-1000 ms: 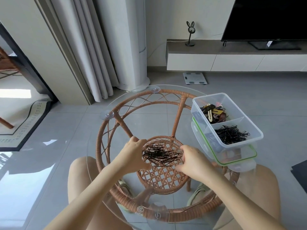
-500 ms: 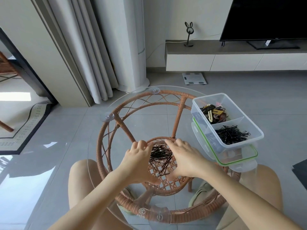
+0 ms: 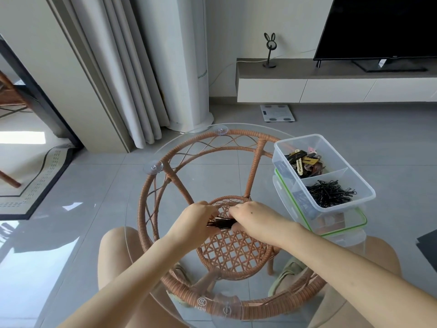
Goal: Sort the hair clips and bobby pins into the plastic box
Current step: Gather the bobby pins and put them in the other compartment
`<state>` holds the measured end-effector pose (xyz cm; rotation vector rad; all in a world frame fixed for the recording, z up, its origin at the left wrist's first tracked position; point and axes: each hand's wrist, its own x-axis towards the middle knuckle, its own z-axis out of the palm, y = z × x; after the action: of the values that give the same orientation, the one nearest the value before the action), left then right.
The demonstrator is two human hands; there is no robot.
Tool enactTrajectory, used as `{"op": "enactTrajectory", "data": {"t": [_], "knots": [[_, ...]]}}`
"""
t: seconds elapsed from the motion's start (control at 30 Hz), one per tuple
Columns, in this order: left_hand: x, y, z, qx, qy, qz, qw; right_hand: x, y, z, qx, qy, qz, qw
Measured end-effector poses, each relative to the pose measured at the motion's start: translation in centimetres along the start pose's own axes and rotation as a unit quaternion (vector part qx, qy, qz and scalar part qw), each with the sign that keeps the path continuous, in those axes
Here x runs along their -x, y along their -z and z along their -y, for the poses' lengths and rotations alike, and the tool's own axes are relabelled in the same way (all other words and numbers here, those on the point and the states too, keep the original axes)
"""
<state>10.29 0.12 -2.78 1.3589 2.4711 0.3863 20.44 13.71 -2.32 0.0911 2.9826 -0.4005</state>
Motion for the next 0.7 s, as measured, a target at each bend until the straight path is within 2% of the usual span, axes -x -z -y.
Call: {"op": "enactTrajectory", "data": {"t": [0.1, 0.17, 0.4, 0.53, 0.7], "knots": [[0.3, 0.0, 0.3, 0.023, -0.008, -0.014, 1.0, 0.2, -0.4, -0.3, 0.049, 0.029, -0.026, 0.998], [0.5, 0.0, 0.5, 0.035, -0.005, -0.018, 0.999, 0.4, -0.5, -0.7, 0.042, 0.028, -0.04, 0.998], [0.7, -0.2, 0.4, 0.038, -0.001, -0.015, 0.999, 2.0, 1.3, -1.6, -0.058, -0.036, -0.103, 0.992], [0.3, -0.5, -0.3, 0.017, -0.021, -0.02, 0.999, 3.9, 4.6, -1.9, -0.073, -0.037, -0.155, 0.985], [-0.9, -0.6, -1.3, -0.01, -0.057, 0.002, 0.998, 7.0, 8.5, -4.5, -0.043, -0.091, -0.195, 0.976]]}}
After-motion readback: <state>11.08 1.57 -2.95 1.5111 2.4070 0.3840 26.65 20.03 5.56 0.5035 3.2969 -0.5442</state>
